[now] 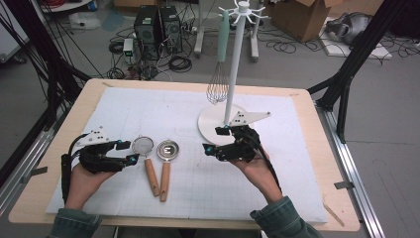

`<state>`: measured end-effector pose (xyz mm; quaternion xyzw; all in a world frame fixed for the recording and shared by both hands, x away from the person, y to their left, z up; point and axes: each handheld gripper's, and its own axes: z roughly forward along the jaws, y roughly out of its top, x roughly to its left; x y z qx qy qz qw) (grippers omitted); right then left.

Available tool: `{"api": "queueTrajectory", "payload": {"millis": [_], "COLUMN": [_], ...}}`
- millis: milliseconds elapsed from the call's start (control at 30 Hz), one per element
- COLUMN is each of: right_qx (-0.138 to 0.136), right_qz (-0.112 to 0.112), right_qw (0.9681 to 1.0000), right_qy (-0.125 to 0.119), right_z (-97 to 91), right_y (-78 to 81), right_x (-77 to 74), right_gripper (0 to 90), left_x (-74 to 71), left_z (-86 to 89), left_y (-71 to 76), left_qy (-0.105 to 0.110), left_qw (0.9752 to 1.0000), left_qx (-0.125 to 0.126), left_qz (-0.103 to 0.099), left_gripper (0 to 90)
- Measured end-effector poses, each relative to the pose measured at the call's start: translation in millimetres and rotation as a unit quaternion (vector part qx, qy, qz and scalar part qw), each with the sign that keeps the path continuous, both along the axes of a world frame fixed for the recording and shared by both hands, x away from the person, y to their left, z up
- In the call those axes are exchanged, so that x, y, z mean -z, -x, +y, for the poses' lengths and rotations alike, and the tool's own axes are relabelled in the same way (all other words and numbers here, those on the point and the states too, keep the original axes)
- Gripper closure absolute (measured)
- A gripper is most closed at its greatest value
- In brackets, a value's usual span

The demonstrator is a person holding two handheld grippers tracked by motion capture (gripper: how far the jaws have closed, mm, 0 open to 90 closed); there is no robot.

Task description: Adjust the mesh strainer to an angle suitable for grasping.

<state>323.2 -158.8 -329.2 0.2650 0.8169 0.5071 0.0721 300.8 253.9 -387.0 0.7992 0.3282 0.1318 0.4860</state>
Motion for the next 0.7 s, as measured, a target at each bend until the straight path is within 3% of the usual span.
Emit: {"api": "queueTrajectory", "payload": {"millis": [333, 567, 700], "right_qx": [0.007, 0.010, 0.005], "right_qz": [0.005, 0.002, 0.006], "right_qw": [1.0000, 0.9999, 1.0000], "right_qy": [-0.001, -0.005, -0.003], "right_z": [-5.2, -9.8, -8.6], "right_y": [3.4, 7.9, 9.0], "right_x": [10.8, 15.4, 21.3], "right_gripper": [24.3, 24.7, 27.6], "left_x": [9.4, 17.4, 21.7], "left_z": [-2.4, 0.1, 1.6], "left_y": [-8.2, -24.0, -31.7], "left_qy": [-0.008, -0.024, -0.031], "left_qw": [0.9998, 0.9990, 0.9985], "left_qx": [0.009, 0.006, -0.002], "left_qz": [0.015, 0.036, 0.045], "left_gripper": [61.5, 83.0, 88.6]}}
